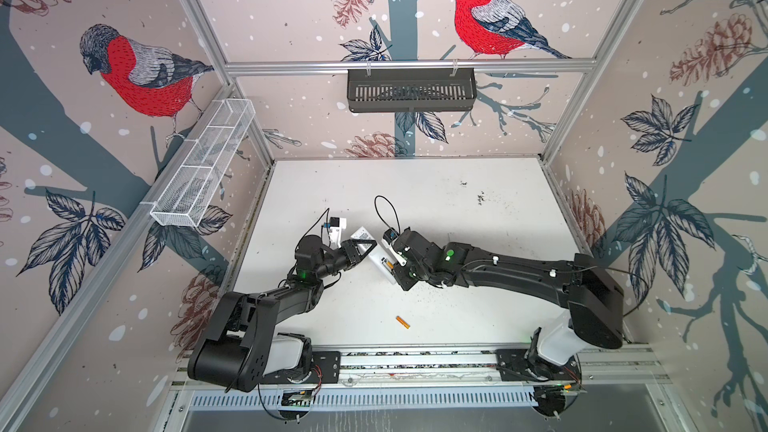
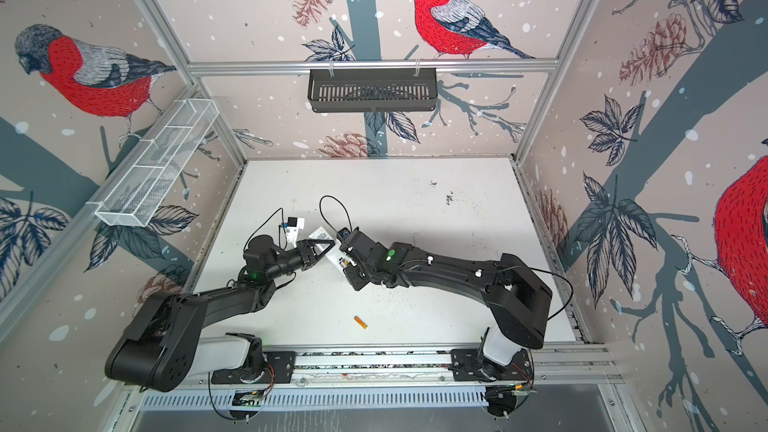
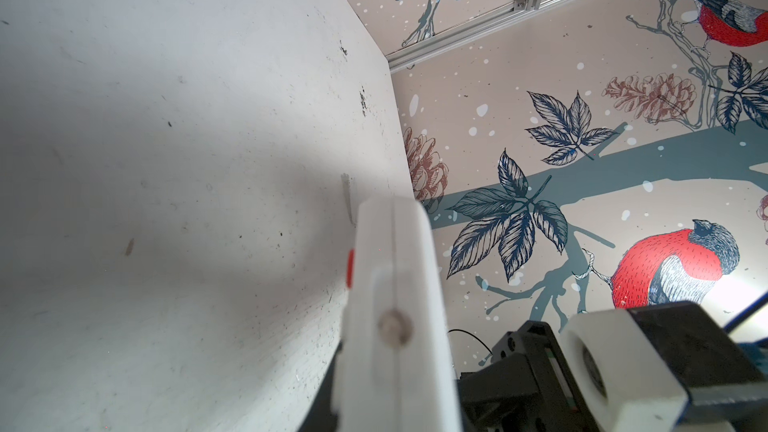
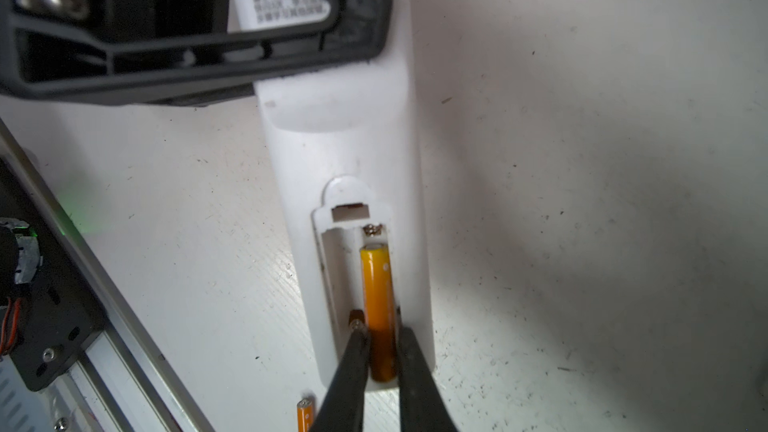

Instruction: Load the batteries into the remote control

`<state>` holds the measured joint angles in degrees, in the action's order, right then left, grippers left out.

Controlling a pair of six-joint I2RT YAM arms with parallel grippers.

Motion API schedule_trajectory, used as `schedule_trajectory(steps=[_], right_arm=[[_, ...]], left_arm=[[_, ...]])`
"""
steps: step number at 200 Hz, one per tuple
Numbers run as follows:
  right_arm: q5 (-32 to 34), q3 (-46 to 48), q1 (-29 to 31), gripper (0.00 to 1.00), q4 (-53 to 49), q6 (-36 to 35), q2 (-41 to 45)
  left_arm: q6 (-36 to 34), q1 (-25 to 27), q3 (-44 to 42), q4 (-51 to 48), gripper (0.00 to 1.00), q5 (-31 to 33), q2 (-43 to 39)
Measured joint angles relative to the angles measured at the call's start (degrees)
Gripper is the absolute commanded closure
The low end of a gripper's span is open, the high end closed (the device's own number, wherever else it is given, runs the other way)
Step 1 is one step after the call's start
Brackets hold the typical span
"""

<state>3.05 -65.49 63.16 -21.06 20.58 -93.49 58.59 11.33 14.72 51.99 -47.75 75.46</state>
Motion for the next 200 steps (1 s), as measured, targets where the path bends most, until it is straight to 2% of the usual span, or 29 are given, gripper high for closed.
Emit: schedule_trajectory(steps=[85,200], right_arm=[[3.15,-1.84,0.59,0.9,0.0,0.24,-1.99],[4.35,-3.41,0.63,0.9,0.52,0.39,-4.92]], left_arm=[[-0.13,-0.11,-0.26,-0.02,1.0,0.92,0.09],[1.01,-0.46,-0.85,0.22,1.0,2.56,1.2]])
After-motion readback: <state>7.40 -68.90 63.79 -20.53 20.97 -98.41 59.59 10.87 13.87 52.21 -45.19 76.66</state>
